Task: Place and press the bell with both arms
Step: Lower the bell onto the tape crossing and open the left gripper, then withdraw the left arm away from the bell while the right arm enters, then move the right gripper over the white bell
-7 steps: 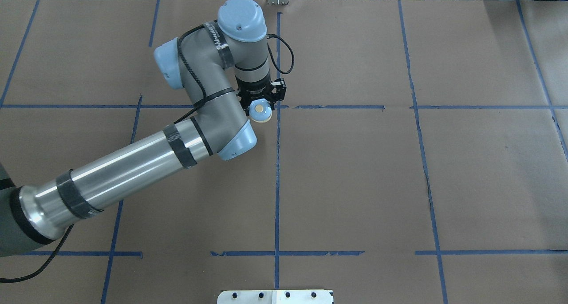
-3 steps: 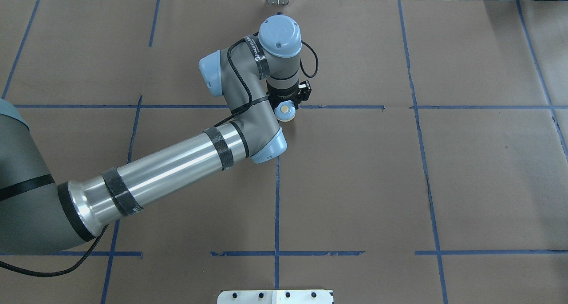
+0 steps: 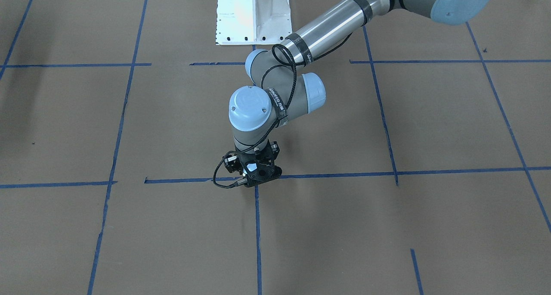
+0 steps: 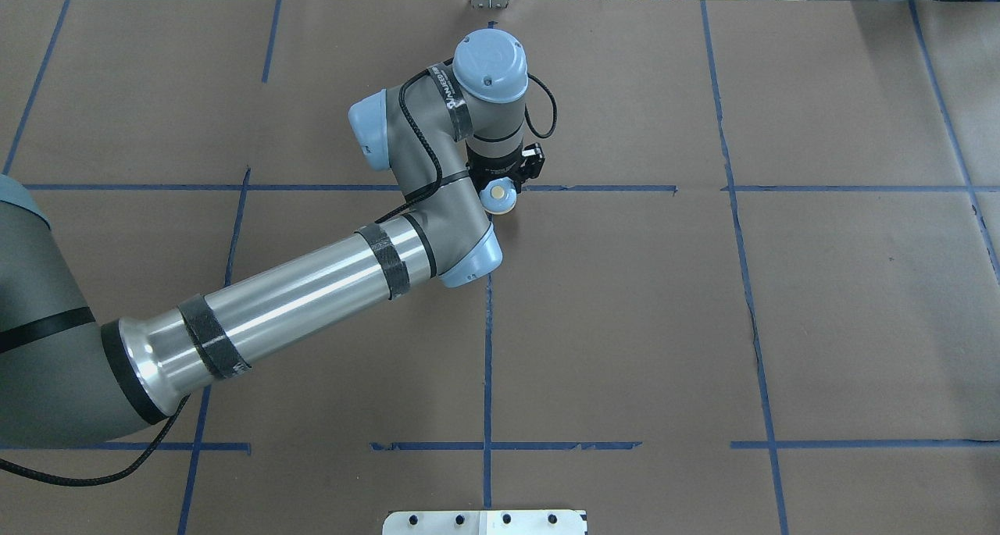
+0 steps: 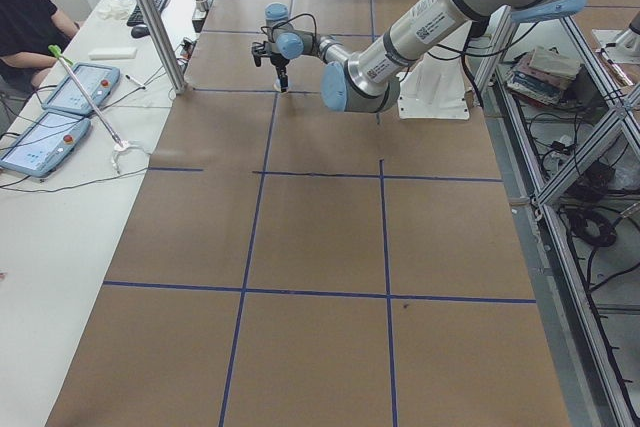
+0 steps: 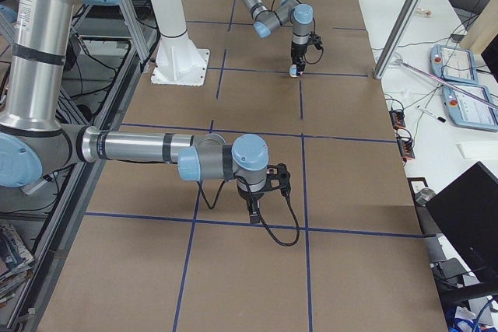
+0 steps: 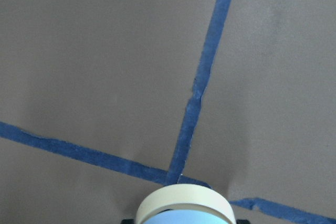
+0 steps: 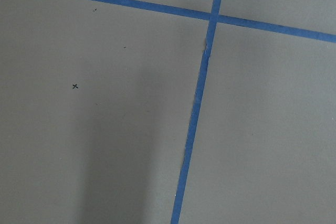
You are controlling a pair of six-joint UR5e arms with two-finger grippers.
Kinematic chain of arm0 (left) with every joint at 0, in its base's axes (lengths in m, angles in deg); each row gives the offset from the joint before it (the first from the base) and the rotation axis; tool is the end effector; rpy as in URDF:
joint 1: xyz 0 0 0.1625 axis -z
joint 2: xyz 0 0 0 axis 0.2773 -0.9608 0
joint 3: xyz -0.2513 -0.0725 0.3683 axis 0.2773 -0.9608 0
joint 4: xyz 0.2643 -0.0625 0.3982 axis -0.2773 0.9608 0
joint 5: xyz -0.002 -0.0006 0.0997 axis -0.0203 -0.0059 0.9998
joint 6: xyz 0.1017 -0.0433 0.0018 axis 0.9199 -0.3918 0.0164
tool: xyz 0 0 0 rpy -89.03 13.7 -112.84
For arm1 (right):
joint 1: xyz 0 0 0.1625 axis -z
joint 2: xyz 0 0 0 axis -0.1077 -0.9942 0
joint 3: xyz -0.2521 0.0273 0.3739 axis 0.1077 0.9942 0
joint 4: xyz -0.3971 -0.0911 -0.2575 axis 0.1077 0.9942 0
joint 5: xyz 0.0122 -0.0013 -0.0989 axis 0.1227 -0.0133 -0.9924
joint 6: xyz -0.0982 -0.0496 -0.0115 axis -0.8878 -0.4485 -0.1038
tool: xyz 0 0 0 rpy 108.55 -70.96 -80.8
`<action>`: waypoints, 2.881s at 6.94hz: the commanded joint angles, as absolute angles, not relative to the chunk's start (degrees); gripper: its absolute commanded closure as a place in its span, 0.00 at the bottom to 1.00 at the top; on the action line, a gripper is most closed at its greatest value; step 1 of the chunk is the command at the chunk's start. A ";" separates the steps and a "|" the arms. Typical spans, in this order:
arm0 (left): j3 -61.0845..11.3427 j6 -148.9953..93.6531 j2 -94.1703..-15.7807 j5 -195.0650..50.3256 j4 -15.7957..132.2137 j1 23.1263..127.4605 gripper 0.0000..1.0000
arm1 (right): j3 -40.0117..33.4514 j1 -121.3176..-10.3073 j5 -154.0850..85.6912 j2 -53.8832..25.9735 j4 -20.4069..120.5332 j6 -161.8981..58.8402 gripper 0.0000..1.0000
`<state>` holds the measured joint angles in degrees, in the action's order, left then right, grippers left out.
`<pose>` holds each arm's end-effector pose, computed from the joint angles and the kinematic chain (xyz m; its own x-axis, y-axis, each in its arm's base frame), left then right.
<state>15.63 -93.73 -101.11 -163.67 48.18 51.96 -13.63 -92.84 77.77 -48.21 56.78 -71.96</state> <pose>0.7329 -0.6414 0.1516 0.6427 -0.2827 -0.7121 0.2278 0.9579 -0.1747 0.0282 -0.4627 0.6751 0.6963 -0.1795 0.6949 0.1060 0.9833 0.1478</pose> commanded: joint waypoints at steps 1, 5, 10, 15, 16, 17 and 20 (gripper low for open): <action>15.56 -91.01 -100.86 -163.69 47.58 52.57 0.00 | -13.64 -92.84 77.87 -48.21 56.73 -71.99 0.00; -7.78 -79.44 -86.62 -173.17 35.93 60.82 0.00 | -13.73 -92.84 80.41 -47.77 52.87 -71.99 0.00; -38.39 -28.52 -48.54 -174.58 27.62 79.95 0.00 | -12.60 -81.72 78.59 -34.11 54.69 -70.42 0.01; -34.99 -7.51 -32.61 -184.57 26.39 103.07 0.00 | -12.42 -60.37 73.42 -12.13 55.49 -25.92 0.00; -35.32 -7.32 -28.74 -184.87 26.83 103.98 0.00 | -12.07 -56.23 68.78 -7.48 58.80 -20.88 0.01; -35.41 -7.66 -28.70 -184.87 26.83 103.99 0.00 | -11.54 -52.54 64.90 -1.77 65.36 -17.44 0.06; -36.21 -8.02 -28.79 -184.87 26.83 103.99 0.00 | 7.19 -44.96 57.67 17.11 67.27 -1.63 0.74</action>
<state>-36.05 -7.96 -28.82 -184.85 26.83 103.95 -1.86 -47.45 60.11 9.10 66.92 -7.43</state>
